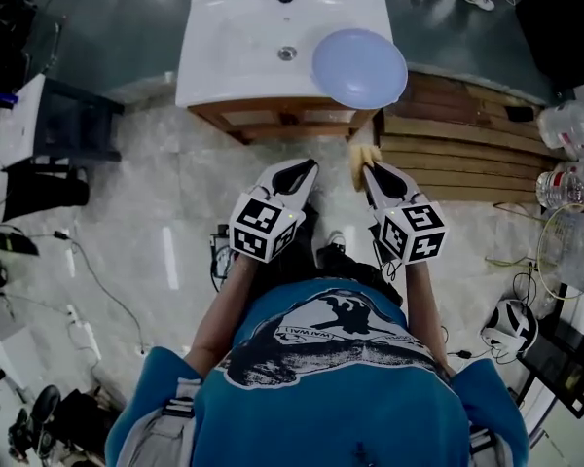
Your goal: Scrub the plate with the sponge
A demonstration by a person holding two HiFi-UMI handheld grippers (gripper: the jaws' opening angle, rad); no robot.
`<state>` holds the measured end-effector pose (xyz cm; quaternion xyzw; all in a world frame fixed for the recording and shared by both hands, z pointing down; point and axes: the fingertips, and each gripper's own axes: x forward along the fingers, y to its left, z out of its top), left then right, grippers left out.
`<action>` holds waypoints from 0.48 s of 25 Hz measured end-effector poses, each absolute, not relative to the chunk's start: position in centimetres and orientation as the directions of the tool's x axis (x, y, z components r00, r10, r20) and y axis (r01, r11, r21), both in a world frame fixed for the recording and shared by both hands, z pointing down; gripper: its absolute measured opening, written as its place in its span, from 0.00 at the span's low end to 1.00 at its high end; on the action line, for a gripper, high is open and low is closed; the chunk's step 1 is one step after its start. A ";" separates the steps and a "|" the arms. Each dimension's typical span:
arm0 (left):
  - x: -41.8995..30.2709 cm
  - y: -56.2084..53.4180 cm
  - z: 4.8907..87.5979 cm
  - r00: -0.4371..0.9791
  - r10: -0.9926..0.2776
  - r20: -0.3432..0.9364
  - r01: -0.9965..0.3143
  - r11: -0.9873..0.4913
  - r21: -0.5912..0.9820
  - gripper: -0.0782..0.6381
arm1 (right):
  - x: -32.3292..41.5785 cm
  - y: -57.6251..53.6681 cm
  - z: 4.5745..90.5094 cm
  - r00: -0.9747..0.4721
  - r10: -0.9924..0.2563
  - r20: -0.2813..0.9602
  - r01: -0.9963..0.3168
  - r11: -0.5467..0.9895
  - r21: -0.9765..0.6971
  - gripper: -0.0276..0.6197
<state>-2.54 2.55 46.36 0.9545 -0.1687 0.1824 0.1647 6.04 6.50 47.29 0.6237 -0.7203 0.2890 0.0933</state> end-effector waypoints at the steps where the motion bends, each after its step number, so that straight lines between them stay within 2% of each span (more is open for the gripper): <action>1: -2.5 3.2 46.3 0.873 -0.273 0.404 -0.392 -0.885 0.250 0.14 | 6.0 7.2 47.3 -0.212 -0.845 0.490 -0.950 0.061 -0.307 0.09; 12: -3.6 12.0 45.8 0.848 -0.319 0.423 -0.438 -0.872 0.220 0.13 | 4.4 14.1 47.1 -0.304 -0.847 0.436 -0.929 0.163 -0.332 0.09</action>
